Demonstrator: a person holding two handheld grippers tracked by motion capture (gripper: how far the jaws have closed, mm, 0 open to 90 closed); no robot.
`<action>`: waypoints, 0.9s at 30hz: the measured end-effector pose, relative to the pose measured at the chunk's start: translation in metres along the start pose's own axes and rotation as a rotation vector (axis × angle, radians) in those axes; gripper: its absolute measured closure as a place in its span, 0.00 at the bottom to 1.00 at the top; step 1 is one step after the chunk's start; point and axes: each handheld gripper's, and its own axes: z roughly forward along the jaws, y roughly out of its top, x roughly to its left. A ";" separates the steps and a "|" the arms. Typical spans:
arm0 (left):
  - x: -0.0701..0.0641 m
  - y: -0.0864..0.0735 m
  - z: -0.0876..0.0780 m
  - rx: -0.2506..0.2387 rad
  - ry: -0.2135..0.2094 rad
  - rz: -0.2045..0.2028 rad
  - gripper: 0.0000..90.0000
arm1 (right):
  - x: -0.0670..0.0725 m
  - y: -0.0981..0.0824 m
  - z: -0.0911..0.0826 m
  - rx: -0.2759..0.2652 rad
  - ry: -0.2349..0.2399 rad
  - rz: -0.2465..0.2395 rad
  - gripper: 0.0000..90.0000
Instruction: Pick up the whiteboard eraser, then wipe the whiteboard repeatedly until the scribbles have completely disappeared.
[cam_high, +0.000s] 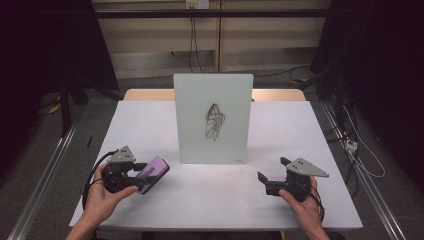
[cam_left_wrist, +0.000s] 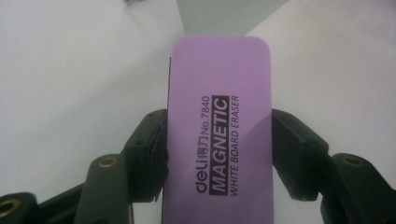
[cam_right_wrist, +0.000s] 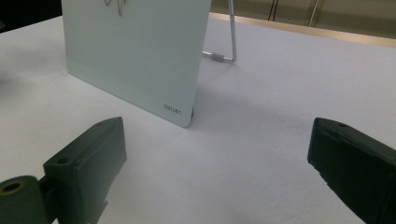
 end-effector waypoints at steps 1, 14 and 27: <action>0.001 -0.001 -0.001 -0.017 -0.003 0.000 0.46 | 0.000 0.000 -0.001 -0.001 0.003 -0.001 0.05; 0.001 -0.003 -0.015 -0.208 0.027 -0.018 0.46 | 0.003 0.000 -0.003 -0.005 0.007 -0.010 0.05; -0.002 -0.004 -0.018 -0.264 0.015 -0.001 0.46 | -0.002 0.001 0.002 0.004 -0.014 0.006 0.05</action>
